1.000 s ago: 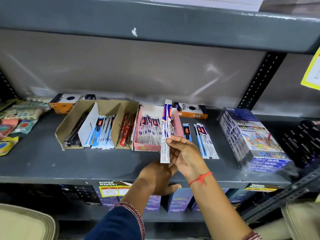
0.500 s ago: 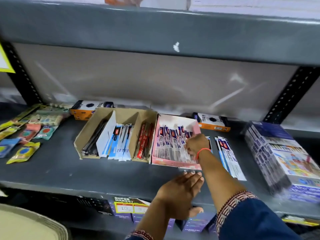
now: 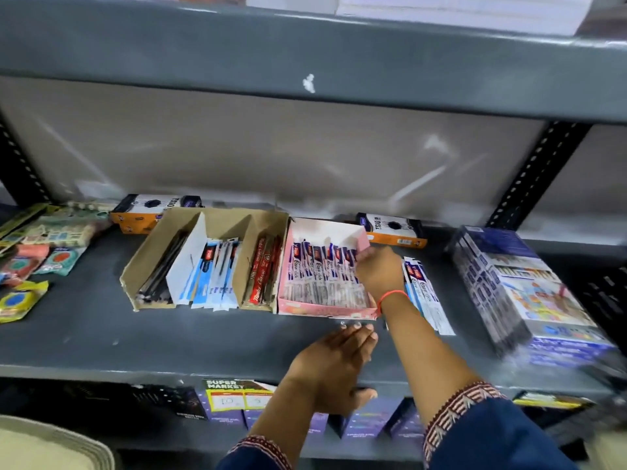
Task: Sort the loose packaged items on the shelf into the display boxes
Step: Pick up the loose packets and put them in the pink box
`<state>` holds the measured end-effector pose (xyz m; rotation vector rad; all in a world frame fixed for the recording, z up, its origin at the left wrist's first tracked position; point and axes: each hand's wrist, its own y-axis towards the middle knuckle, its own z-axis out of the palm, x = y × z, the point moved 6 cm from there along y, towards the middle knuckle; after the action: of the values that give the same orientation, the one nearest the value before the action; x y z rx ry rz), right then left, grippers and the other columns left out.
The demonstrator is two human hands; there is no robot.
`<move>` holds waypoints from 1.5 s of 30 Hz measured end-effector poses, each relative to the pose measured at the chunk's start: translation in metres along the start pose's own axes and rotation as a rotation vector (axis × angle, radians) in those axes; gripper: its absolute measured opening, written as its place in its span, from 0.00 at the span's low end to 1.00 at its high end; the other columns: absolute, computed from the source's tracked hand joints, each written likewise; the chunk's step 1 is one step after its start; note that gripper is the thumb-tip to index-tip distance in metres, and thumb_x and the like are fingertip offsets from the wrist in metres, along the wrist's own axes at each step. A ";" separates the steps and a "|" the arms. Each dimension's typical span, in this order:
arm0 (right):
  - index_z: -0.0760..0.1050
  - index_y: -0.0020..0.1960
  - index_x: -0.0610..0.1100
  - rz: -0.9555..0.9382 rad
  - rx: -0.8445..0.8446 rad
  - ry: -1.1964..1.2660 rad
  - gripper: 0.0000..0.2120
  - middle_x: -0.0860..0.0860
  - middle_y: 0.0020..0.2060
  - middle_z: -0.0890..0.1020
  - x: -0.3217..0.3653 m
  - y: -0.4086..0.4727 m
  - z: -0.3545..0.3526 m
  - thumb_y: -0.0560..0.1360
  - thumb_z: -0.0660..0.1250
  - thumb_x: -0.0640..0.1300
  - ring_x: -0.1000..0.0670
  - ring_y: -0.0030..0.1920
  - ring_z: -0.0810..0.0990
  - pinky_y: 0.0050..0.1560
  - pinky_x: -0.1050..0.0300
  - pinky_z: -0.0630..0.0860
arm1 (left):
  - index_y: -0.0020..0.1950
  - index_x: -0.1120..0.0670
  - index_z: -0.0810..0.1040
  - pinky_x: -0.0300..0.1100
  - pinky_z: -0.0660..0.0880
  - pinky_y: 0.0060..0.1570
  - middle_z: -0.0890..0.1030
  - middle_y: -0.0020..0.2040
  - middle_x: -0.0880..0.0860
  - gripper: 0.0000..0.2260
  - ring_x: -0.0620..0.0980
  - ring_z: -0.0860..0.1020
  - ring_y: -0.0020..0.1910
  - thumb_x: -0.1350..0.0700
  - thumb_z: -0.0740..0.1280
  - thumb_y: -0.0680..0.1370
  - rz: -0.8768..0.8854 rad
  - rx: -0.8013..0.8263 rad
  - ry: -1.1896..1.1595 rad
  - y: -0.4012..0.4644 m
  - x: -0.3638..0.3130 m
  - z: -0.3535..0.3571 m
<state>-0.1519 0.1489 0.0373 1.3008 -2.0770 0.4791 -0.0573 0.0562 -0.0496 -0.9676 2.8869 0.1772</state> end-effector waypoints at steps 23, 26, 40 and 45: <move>0.77 0.53 0.33 0.370 0.064 -0.089 0.14 0.36 0.56 0.79 -0.136 0.010 -0.054 0.72 0.62 0.40 0.38 0.57 0.77 0.59 0.49 0.75 | 0.75 0.51 0.39 0.41 0.36 0.69 0.43 0.77 0.50 0.37 0.49 0.42 0.74 0.34 0.50 0.75 -0.018 0.023 0.055 -0.001 0.007 0.010; 0.74 0.59 0.33 0.354 0.101 -0.104 0.16 0.39 0.58 0.78 -0.132 0.015 -0.052 0.75 0.62 0.41 0.40 0.57 0.78 0.56 0.51 0.75 | 0.75 0.52 0.39 0.39 0.32 0.66 0.43 0.77 0.51 0.36 0.49 0.42 0.74 0.35 0.50 0.76 -0.013 0.018 0.067 -0.002 0.006 0.010; 0.75 0.45 0.30 0.461 0.196 0.198 0.05 0.37 0.44 0.79 -0.144 0.029 -0.043 0.69 0.64 0.28 0.42 0.42 0.76 0.48 0.51 0.75 | 0.75 0.55 0.42 0.41 0.36 0.70 0.47 0.77 0.54 0.36 0.50 0.44 0.75 0.36 0.51 0.77 0.006 -0.001 0.086 -0.002 0.005 0.011; 0.72 0.60 0.25 0.451 0.178 0.354 0.21 0.32 0.62 0.75 -0.147 0.025 -0.052 0.68 0.69 0.27 0.34 0.63 0.74 0.62 0.45 0.70 | 0.75 0.54 0.41 0.40 0.35 0.69 0.46 0.77 0.53 0.36 0.49 0.43 0.75 0.36 0.51 0.77 0.007 -0.008 0.070 -0.003 0.004 0.009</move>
<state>-0.1119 0.2885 -0.0236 0.7567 -2.0464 1.0320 -0.0587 0.0528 -0.0592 -0.9849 2.9557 0.1584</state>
